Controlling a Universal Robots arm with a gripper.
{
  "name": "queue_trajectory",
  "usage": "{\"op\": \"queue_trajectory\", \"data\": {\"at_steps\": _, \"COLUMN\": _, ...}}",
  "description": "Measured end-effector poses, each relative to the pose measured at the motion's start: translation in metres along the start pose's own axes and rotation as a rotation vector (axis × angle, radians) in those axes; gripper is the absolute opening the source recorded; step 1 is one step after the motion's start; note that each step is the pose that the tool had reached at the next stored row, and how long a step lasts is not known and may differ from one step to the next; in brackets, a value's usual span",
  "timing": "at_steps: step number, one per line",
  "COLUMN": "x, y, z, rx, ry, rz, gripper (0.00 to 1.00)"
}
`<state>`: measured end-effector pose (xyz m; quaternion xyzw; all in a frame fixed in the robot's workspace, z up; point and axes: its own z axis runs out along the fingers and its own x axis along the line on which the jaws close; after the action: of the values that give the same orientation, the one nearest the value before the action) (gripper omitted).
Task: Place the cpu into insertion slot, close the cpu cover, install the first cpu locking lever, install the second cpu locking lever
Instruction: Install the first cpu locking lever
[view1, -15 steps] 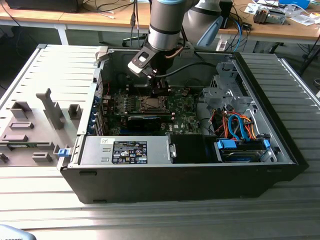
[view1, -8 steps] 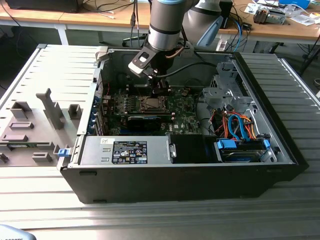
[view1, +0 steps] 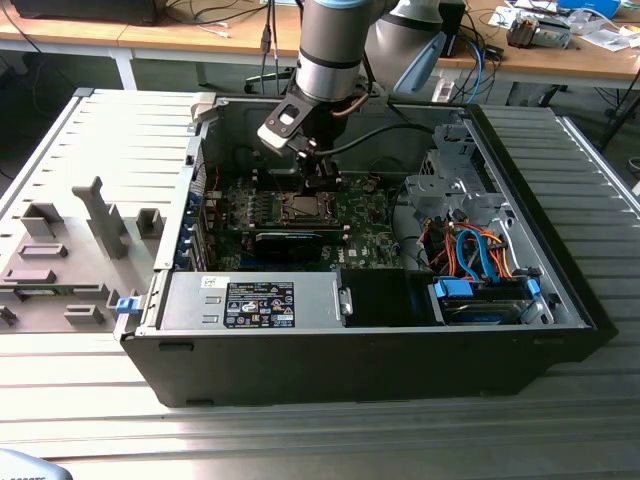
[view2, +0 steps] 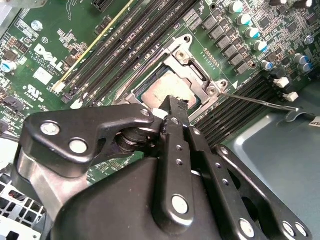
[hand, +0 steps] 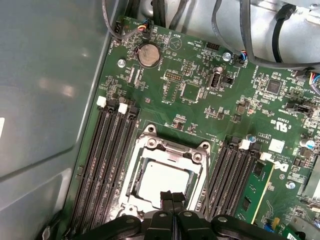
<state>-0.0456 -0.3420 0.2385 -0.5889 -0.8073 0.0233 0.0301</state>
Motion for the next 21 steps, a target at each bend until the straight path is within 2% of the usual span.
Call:
{"op": "queue_trajectory", "data": {"at_steps": 8, "x": 0.0000, "y": 0.0000, "z": 0.0000, "rx": 0.0007, "ry": -0.0025, "rz": -0.035, "gripper": 0.11}}
{"op": "queue_trajectory", "data": {"at_steps": 21, "x": 0.0000, "y": 0.0000, "z": 0.0000, "rx": 0.0014, "ry": -0.0049, "rz": -0.067, "gripper": 0.11}}
